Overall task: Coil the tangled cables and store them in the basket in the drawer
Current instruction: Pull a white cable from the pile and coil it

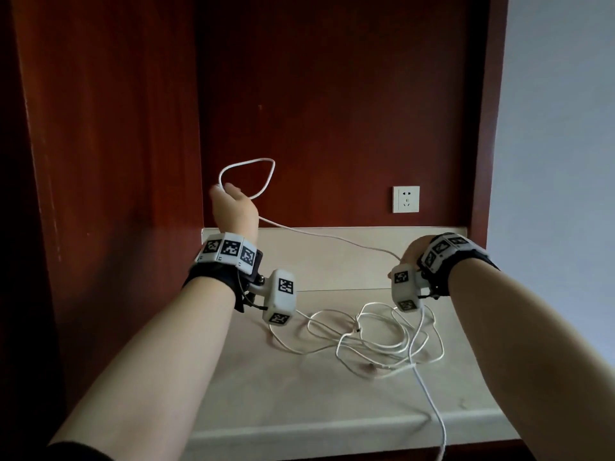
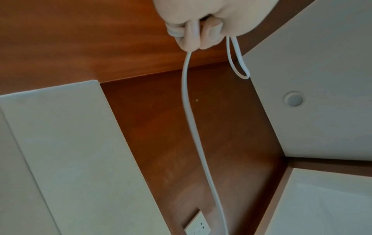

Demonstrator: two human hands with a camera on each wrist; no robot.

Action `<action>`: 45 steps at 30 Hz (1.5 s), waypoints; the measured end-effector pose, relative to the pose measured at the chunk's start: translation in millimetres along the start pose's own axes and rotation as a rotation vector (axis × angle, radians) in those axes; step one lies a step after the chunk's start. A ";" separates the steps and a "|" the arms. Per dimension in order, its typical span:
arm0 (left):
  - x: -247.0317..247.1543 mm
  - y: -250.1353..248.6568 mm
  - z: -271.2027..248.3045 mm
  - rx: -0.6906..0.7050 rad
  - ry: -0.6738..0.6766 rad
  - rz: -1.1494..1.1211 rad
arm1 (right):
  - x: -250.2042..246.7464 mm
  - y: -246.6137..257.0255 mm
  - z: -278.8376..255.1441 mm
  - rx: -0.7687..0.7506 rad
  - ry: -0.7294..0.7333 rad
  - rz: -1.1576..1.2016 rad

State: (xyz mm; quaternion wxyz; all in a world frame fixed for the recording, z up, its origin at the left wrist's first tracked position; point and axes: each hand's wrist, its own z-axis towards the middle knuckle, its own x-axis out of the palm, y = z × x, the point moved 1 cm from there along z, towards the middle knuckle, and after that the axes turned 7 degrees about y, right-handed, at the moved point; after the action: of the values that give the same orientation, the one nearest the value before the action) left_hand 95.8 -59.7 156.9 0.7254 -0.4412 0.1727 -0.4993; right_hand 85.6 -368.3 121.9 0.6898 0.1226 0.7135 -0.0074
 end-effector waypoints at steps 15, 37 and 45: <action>0.6 29.4 -8.8 0.078 0.106 0.230 | -64.0 100.6 16.6 -0.557 -0.608 0.348; -6.5 80.1 -36.4 -0.006 0.856 0.556 | 38.7 138.5 -0.5 -0.508 0.245 0.328; -16.2 87.5 -38.2 0.074 0.819 0.775 | 12.9 101.0 33.9 -0.106 -0.141 0.050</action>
State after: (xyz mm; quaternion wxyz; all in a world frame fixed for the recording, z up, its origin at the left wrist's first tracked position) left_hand 112.3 -53.6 61.7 0.7446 -0.0901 0.5718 -0.3325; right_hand 137.3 -274.3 123.6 0.7438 0.1028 0.6593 0.0392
